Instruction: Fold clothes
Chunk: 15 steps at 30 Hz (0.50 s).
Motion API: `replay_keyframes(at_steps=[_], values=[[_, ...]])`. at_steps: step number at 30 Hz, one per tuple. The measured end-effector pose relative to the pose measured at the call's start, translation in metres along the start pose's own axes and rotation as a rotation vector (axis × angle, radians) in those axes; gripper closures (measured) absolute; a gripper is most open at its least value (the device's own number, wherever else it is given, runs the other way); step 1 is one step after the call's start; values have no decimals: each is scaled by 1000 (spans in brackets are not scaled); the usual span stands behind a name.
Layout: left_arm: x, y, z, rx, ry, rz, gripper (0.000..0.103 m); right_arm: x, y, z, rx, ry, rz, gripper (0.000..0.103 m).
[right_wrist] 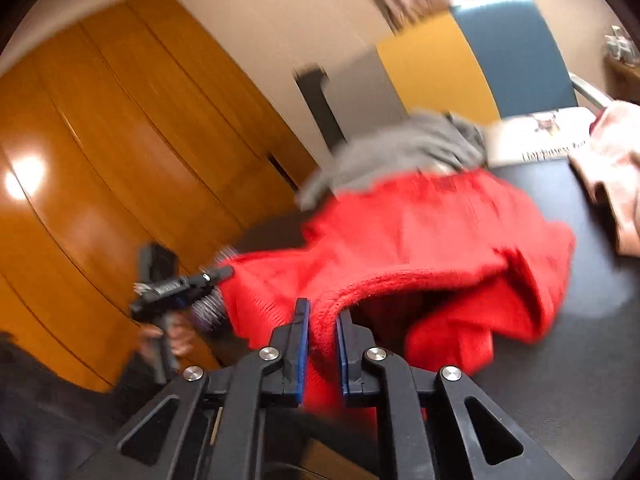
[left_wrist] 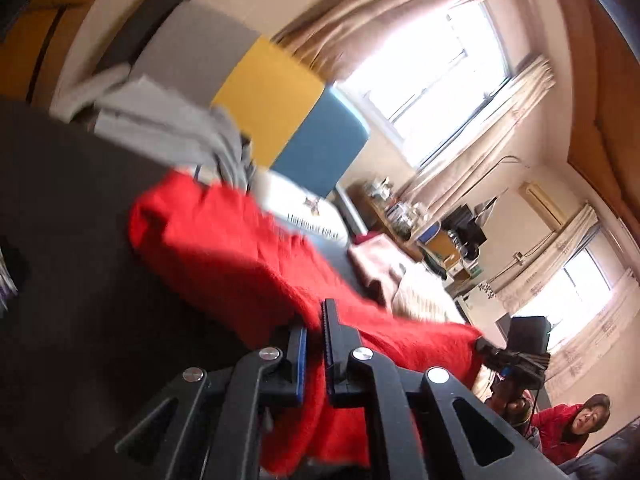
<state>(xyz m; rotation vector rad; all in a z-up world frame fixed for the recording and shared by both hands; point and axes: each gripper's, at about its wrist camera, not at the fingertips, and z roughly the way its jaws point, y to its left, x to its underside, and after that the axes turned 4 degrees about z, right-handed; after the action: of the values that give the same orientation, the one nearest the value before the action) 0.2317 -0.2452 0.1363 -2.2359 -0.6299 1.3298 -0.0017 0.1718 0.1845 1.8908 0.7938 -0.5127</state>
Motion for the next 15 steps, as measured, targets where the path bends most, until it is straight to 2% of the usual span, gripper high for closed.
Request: replay_keyframes(at_steps=[2,3,5,7,9,11,13,15], values=[[0,2,10,-61,67,31,97,1,-5,-2,47,3,23,91],[4,4,20,-88,121,39,97,8,-13,7,82,40,40,91],[22,11,54,-116,268,25,97,23,-33,29,154,139,76,87],[48,24,74,-129,404,6,97,50,-60,54,194,286,166,86],[73,40,79,-148,485,-30,97,73,-81,66,207,355,241,84],[88,51,72,-108,491,-80,97,87,-94,66,215,357,304,78],[97,58,65,-67,478,-125,92,92,-101,61,235,328,344,64],[100,68,55,-58,421,-179,92,86,-101,56,287,281,329,61]])
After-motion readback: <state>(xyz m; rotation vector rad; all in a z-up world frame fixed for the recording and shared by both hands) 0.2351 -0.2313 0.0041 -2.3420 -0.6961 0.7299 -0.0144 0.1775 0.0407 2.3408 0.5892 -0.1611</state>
